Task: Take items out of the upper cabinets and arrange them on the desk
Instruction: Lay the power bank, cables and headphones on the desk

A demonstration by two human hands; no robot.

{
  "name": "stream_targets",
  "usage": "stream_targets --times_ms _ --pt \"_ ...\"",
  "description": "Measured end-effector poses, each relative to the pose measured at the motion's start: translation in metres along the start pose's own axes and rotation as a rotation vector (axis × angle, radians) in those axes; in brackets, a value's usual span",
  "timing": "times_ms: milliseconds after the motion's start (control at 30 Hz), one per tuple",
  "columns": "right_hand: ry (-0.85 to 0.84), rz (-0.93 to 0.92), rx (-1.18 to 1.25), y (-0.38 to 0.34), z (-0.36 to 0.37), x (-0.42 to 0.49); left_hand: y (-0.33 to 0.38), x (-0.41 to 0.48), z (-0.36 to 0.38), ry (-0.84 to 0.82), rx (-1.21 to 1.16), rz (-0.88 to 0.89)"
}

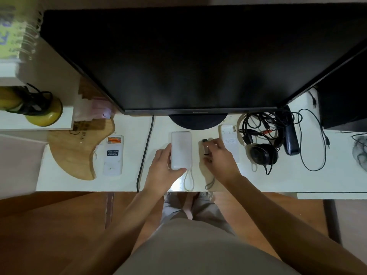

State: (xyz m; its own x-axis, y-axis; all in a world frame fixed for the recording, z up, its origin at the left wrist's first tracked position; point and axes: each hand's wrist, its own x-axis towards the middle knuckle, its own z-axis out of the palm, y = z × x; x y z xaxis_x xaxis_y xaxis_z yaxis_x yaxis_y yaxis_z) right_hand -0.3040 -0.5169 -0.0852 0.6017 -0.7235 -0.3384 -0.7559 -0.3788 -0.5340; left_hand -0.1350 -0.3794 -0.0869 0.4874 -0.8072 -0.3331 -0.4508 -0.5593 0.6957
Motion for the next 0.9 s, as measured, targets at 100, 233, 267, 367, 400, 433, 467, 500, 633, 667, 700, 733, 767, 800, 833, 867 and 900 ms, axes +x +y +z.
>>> stream_targets --times_ms 100,233,267,367,400,433,467,500,633,667,700,733,767,800,833,867,900 --pt "0.024 0.024 0.018 -0.002 0.001 0.004 0.004 0.004 0.001 0.003 0.002 -0.013" --pt "0.042 0.031 0.041 -0.006 -0.003 0.011 0.011 0.017 0.002 0.001 0.016 -0.003" --pt "0.045 0.029 0.04 -0.006 -0.004 0.012 0.011 0.018 0.002 -0.001 0.02 0.0" --pt "0.025 0.028 0.034 -0.006 -0.004 0.011 0.012 0.016 0.001 -0.006 0.01 -0.02" --pt "0.019 0.022 0.027 -0.006 -0.004 0.01 0.012 0.014 0.0 -0.003 0.009 -0.03" --pt "0.016 0.01 0.018 -0.005 -0.003 0.007 0.011 0.011 0.0 0.003 0.021 -0.036" --pt "0.014 -0.007 0.003 -0.004 -0.003 0.003 0.01 0.007 -0.001 0.007 0.043 -0.035" --pt "0.014 -0.027 -0.011 -0.004 -0.003 -0.002 0.009 0.002 -0.001 0.008 0.068 -0.033" --pt "0.037 -0.081 -0.034 -0.004 -0.006 -0.024 0.013 -0.024 -0.015 0.043 0.204 0.036" --pt "0.04 -0.094 -0.037 -0.005 -0.008 -0.033 0.014 -0.031 -0.018 0.059 0.256 0.08" --pt "0.042 -0.108 -0.05 -0.005 -0.009 -0.04 0.013 -0.036 -0.021 0.069 0.317 0.125" --pt "0.045 -0.129 -0.078 -0.005 -0.011 -0.049 0.011 -0.041 -0.022 0.079 0.383 0.163" --pt "0.046 -0.158 -0.114 -0.003 -0.011 -0.059 0.009 -0.047 -0.023 0.091 0.451 0.193" --pt "0.042 -0.18 -0.145 -0.002 -0.011 -0.069 0.006 -0.054 -0.023 0.099 0.51 0.213" --pt "0.041 -0.194 -0.166 0.001 -0.011 -0.078 0.005 -0.061 -0.022 0.104 0.552 0.222" --pt "0.044 -0.205 -0.174 0.004 -0.009 -0.086 0.004 -0.069 -0.022 0.112 0.576 0.225" --pt "0.057 -0.221 -0.176 0.006 -0.006 -0.092 0.004 -0.077 -0.021 0.118 0.59 0.221"
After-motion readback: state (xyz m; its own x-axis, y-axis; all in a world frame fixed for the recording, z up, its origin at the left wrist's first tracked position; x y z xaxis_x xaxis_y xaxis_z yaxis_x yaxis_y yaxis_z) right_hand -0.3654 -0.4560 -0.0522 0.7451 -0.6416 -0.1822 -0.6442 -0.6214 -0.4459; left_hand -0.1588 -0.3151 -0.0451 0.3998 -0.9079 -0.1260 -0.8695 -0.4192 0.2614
